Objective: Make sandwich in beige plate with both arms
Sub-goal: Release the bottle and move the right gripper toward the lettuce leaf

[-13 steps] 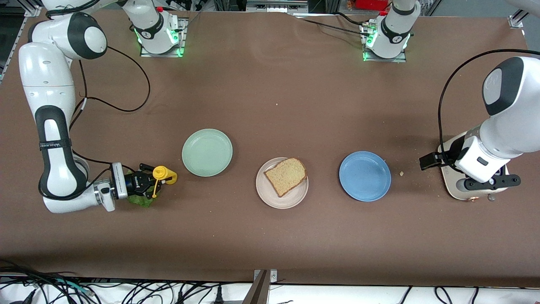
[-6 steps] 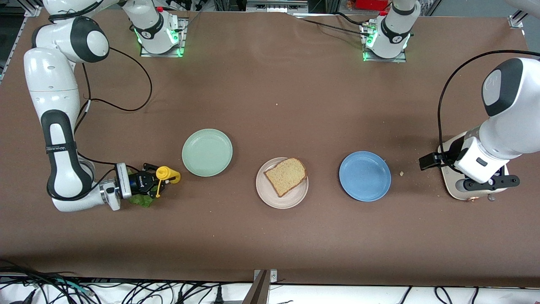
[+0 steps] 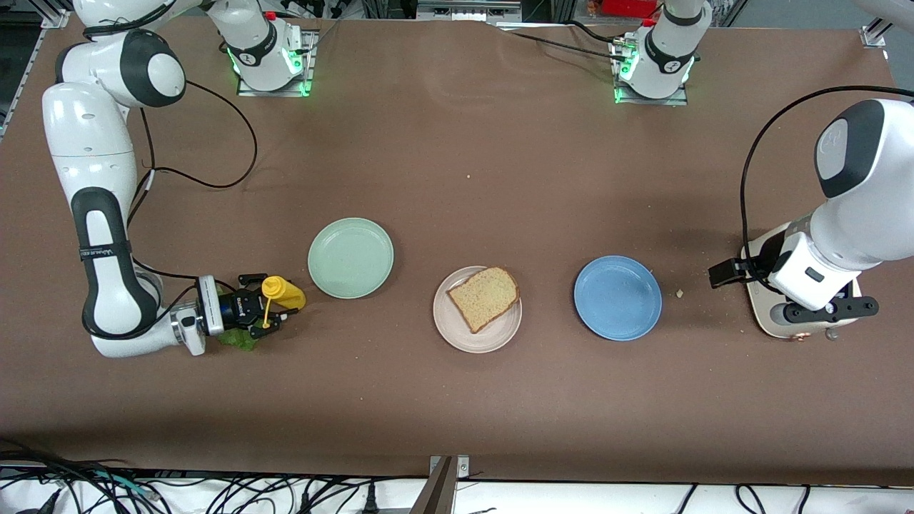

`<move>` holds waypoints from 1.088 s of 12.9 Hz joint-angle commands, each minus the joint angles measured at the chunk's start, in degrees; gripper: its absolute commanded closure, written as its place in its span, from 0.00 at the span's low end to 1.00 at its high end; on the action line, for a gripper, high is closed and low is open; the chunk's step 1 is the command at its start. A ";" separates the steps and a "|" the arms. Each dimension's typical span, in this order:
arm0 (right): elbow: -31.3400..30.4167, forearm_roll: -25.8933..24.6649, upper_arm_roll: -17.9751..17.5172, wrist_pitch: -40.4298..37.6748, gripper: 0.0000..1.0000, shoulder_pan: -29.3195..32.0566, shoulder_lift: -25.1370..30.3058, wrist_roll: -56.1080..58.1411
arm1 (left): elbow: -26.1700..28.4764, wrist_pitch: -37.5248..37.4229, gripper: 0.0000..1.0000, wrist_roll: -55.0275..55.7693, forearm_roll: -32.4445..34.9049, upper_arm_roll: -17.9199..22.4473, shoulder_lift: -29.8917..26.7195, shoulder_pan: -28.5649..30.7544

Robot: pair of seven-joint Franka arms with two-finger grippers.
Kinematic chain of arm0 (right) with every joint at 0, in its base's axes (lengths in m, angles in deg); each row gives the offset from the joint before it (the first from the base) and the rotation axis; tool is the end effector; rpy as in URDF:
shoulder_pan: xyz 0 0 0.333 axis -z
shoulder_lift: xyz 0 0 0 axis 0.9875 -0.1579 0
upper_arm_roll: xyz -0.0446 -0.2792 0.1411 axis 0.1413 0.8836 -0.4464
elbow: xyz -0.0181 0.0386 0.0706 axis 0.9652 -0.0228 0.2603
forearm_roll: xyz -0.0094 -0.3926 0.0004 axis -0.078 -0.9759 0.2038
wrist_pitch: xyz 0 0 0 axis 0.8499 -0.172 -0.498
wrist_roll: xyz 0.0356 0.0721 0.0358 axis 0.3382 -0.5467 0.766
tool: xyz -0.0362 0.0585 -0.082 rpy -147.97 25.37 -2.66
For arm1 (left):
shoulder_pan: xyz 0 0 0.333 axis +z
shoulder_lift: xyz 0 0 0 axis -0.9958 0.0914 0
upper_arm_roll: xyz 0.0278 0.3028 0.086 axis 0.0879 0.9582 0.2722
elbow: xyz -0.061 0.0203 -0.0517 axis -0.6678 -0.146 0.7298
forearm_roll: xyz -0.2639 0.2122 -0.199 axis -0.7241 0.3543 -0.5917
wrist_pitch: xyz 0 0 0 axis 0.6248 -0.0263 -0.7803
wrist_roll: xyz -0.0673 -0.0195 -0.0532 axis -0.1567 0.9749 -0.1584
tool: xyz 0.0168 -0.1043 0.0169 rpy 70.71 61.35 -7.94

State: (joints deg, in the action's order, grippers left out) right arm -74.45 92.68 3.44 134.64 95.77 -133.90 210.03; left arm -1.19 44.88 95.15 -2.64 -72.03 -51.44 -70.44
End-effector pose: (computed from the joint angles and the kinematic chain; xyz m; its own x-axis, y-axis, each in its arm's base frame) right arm 0.7027 0.0113 0.1000 -0.0587 0.3178 0.9463 0.9424 0.3303 -0.0525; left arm 0.6674 -0.0450 0.4765 0.9919 0.1222 -0.0358 0.1225 -0.9925 0.0053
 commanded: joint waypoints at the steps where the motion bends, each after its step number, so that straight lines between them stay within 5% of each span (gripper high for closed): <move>1: 1.79 0.52 0.37 -0.23 0.00 0.53 0.00 0.63 | -0.30 0.09 0.01 -1.43 -1.36 -0.41 0.00 0.63; 4: 1.18 -3.33 1.52 1.08 0.00 0.35 4.56 0.02 | -0.30 0.09 0.01 -1.43 -1.36 -0.41 0.00 0.54; 9: -8.65 -21.32 1.96 13.45 0.00 0.35 17.65 0.19 | -0.30 0.09 0.01 -1.43 -1.36 -0.41 0.00 0.63; 12: -11.39 -32.68 1.96 20.93 0.00 -0.96 20.75 -0.25 | -0.13 0.00 0.01 -1.42 -1.36 -0.41 -0.09 0.63; 14: -13.58 -34.90 1.96 25.24 0.00 -1.75 20.75 -1.38 | -0.13 0.00 0.01 -1.43 -1.36 -0.41 -0.18 0.63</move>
State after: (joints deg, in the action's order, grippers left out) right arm -82.76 60.38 4.94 155.12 95.04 -115.29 209.54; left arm -1.20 44.88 95.15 -2.64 -72.03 -51.39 -70.44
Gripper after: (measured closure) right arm 0.000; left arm 0.004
